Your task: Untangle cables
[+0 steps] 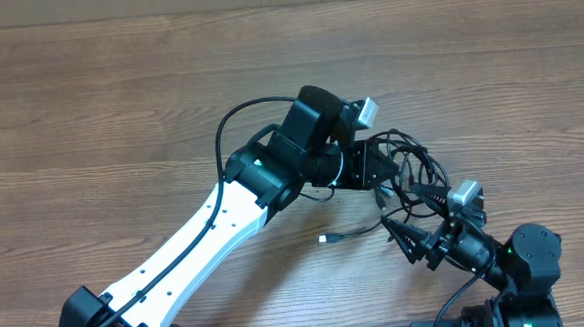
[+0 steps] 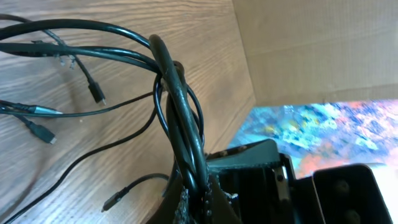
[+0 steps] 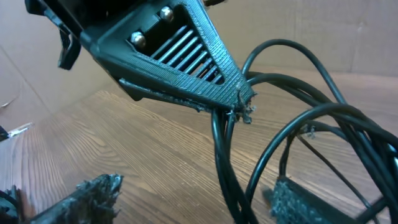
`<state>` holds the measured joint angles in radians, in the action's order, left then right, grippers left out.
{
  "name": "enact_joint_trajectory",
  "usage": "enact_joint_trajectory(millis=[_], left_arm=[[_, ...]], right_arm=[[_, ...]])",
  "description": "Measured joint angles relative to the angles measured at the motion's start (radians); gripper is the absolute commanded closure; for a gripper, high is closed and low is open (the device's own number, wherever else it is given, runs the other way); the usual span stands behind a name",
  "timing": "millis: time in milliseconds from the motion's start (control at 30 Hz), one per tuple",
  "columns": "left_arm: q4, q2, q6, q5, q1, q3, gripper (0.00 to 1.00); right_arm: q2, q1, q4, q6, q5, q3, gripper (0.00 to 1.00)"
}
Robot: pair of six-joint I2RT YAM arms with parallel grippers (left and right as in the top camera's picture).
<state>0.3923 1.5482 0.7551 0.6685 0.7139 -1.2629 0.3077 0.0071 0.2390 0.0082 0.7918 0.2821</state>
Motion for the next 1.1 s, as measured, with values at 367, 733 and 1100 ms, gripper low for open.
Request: enact_joint_trajectory(millis=[367, 733, 1100], left_arm=[[0.004, 0.000, -0.019, 0.035, 0.003, 0.000, 0.96], [0.005, 0.000, -0.052, 0.035, 0.033, 0.000, 0.96], [0.004, 0.000, -0.053, 0.034, 0.051, 0.000, 0.96]], right_arm=[[0.000, 0.000, 0.000, -0.012, -0.024, 0.000, 0.67], [0.000, 0.000, -0.004, -0.013, -0.033, 0.000, 0.76], [0.000, 0.000, -0.004, -0.013, -0.033, 0.000, 0.96]])
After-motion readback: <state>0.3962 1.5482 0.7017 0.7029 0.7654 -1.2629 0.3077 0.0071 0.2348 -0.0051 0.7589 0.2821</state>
